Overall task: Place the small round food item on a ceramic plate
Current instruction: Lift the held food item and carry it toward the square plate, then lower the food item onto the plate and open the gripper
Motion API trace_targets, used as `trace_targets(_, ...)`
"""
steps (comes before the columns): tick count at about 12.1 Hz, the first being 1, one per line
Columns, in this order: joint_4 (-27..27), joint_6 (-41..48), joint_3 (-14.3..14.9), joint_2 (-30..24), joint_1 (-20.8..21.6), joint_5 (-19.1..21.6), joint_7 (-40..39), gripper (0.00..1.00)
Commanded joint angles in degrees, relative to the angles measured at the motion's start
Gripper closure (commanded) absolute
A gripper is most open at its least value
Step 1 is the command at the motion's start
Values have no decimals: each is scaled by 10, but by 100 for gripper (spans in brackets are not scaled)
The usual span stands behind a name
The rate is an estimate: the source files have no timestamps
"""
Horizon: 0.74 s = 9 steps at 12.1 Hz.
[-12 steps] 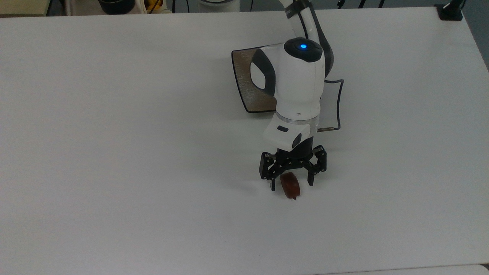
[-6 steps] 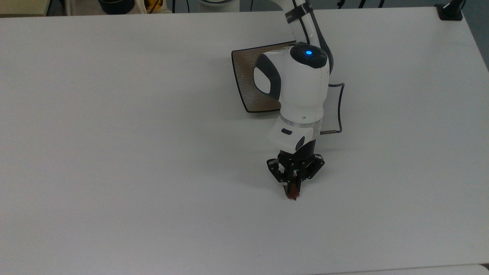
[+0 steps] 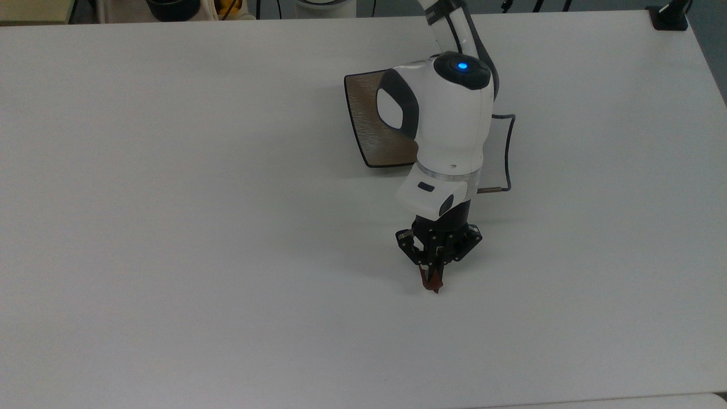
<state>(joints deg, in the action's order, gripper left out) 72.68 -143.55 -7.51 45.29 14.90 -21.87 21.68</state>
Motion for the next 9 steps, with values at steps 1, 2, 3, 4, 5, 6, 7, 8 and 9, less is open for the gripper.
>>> trace_targets(1,104,47,-25,-120,-13,29,7,86)
trace_targets(2,146,47,-25,-162,-14,43,-1,86)
trace_targets(3,185,47,-25,-199,-15,59,-13,86)
trace_targets(4,220,47,-25,-232,-15,75,-30,86)
trace_targets(5,256,48,-25,-263,-15,94,-49,86)
trace_targets(6,294,57,-25,-293,-15,111,-66,86)
trace_targets(7,328,73,-25,-323,-15,128,-83,86)
trace_targets(8,351,91,-24,-349,-17,157,-102,86)
trace_targets(9,371,125,-24,-372,-18,182,-132,86)
